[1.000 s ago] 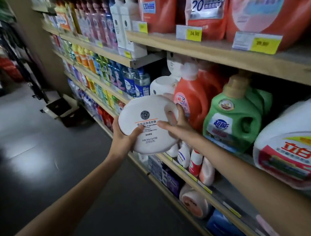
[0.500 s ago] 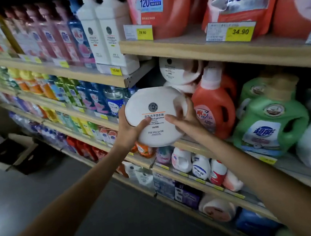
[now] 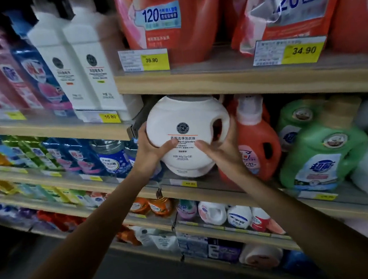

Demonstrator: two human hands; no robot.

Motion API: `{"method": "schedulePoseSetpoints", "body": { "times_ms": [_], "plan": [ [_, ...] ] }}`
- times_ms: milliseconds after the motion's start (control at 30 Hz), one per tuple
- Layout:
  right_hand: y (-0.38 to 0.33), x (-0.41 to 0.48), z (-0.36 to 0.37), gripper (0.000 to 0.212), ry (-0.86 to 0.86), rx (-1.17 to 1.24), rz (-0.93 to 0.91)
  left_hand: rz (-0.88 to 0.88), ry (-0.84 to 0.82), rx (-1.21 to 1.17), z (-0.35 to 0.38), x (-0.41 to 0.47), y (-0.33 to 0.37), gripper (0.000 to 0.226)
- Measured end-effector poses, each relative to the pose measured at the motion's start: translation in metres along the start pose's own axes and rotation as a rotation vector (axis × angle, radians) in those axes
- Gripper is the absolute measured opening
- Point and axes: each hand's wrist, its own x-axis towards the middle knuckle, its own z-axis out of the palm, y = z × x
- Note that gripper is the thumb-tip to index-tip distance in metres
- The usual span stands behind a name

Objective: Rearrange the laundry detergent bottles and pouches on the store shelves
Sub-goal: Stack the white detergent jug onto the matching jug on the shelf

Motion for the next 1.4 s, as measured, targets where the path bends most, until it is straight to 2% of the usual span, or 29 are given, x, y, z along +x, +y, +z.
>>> {"method": "schedulePoseSetpoints", "body": {
  "times_ms": [100, 367, 600, 767, 1033, 1267, 1400],
  "plan": [
    [-0.001, 0.010, 0.010, 0.118, 0.069, -0.022, -0.021, 0.024, -0.038, -0.036, -0.007, 0.018, 0.001, 0.091],
    [0.005, 0.025, 0.016, 0.113, 0.129, -0.145, -0.075, 0.106, -0.127, 0.009, -0.014, 0.052, -0.012, 0.077],
    [0.002, 0.027, 0.022, 0.113, 0.119, -0.223, -0.089, 0.061, -0.127, -0.046, -0.010, 0.054, -0.026, 0.082],
    [0.005, 0.023, 0.023, 0.111, 0.138, -0.241, -0.043, 0.013, -0.154, -0.014, -0.006, 0.053, -0.033, 0.104],
    [0.011, 0.032, 0.033, 0.118, 0.191, -0.255, 0.036, 0.017, -0.201, 0.022, -0.013, 0.069, -0.035, 0.102],
    [0.016, 0.039, 0.035, 0.108, 0.233, -0.264, 0.041, 0.024, -0.130, 0.072, -0.003, 0.077, -0.040, 0.105],
    [0.019, 0.041, 0.040, 0.110, 0.247, -0.284, 0.031, 0.054, -0.084, 0.116, -0.004, 0.077, -0.043, 0.102]
  ]
}}
